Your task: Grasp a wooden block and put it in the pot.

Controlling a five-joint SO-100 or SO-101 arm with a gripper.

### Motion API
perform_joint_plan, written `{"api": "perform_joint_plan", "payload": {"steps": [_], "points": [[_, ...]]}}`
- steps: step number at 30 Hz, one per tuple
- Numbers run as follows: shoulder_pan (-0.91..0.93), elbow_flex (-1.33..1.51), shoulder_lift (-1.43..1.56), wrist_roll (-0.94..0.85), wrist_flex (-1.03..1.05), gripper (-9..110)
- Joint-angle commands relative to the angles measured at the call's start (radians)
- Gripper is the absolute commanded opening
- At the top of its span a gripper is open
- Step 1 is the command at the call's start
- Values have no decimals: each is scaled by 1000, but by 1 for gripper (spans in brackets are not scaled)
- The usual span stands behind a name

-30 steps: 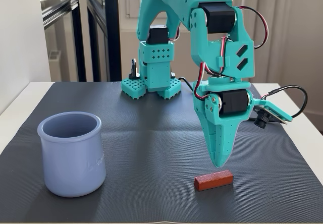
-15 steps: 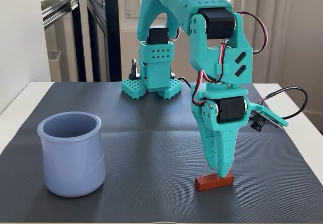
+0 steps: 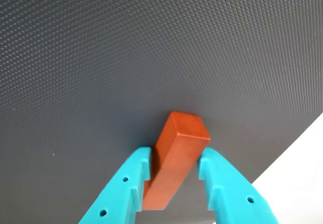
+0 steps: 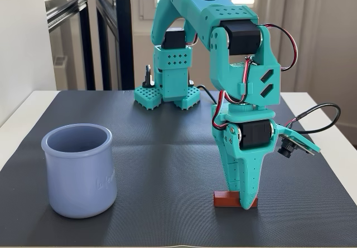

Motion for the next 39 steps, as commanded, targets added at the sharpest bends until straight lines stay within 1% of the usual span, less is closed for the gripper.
{"api": "perform_joint_plan", "payload": {"steps": [1,2,9,15,19,24,32,39], "points": [[9,-38,11,-3,5,4],[9,-38,14,-3,14,0],[11,-44,32,-3,35,0],[40,-32,236,-8,101,0],[118,-32,373,-12,153,0],[227,-31,465,-12,199,0],[413,17,486,-12,212,0],[523,28,486,-14,212,0]]}}
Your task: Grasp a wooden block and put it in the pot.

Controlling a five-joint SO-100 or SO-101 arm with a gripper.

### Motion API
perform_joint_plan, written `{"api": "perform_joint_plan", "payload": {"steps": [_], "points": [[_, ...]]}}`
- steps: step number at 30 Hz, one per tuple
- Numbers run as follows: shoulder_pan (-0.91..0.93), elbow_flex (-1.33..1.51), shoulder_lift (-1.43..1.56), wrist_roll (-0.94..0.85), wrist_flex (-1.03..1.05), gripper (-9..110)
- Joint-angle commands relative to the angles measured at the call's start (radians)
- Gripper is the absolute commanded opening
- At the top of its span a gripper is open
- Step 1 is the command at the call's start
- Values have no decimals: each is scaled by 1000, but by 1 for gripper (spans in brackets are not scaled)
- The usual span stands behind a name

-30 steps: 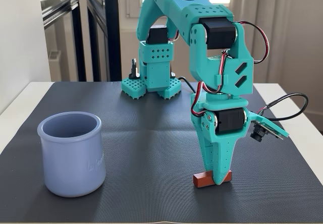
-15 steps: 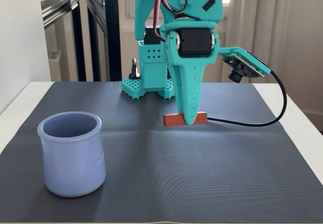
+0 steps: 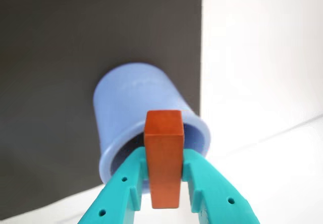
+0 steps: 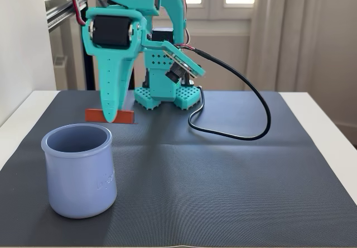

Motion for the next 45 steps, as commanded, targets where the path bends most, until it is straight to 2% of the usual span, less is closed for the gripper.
{"api": "perform_joint_plan", "payload": {"steps": [1,5,15,20,24,34,38,45], "points": [[43,-8,57,2,-8,0],[55,-6,57,-46,-41,0],[60,-5,51,-34,-40,1],[74,-5,49,-35,-40,9],[81,-5,49,-31,-34,0],[57,3,66,-18,15,0],[37,107,204,-67,55,0],[-83,565,698,-83,-100,0]]}}
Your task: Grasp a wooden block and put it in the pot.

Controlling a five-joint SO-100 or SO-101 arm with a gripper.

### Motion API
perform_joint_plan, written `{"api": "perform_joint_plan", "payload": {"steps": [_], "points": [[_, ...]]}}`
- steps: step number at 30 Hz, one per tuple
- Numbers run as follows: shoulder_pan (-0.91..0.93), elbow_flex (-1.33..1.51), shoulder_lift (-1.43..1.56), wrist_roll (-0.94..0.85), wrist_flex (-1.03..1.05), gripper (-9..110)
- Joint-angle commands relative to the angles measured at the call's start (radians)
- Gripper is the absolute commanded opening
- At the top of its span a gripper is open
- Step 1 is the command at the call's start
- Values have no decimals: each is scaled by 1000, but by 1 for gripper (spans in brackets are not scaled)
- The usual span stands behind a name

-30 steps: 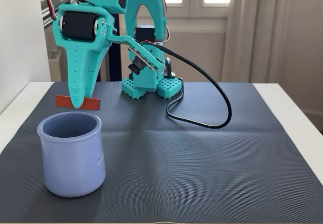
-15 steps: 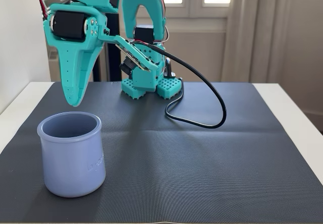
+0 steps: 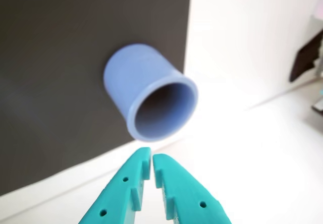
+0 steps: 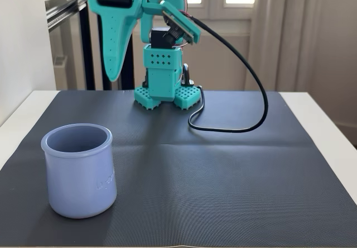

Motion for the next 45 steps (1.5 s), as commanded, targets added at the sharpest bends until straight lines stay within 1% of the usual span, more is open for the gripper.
{"api": "perform_joint_plan", "payload": {"steps": [1,6,11,20,27,31,36,38,45], "points": [[-58,227,239,25,-71,0],[-127,588,548,129,-193,0],[-170,914,769,196,-304,0],[-156,1295,1049,190,-453,0],[-156,1436,1207,187,-431,0],[-158,1451,1292,183,-351,0],[-147,1476,1451,81,-249,0],[-133,1506,1525,75,-216,0],[-130,1502,1526,94,-202,0]]}}
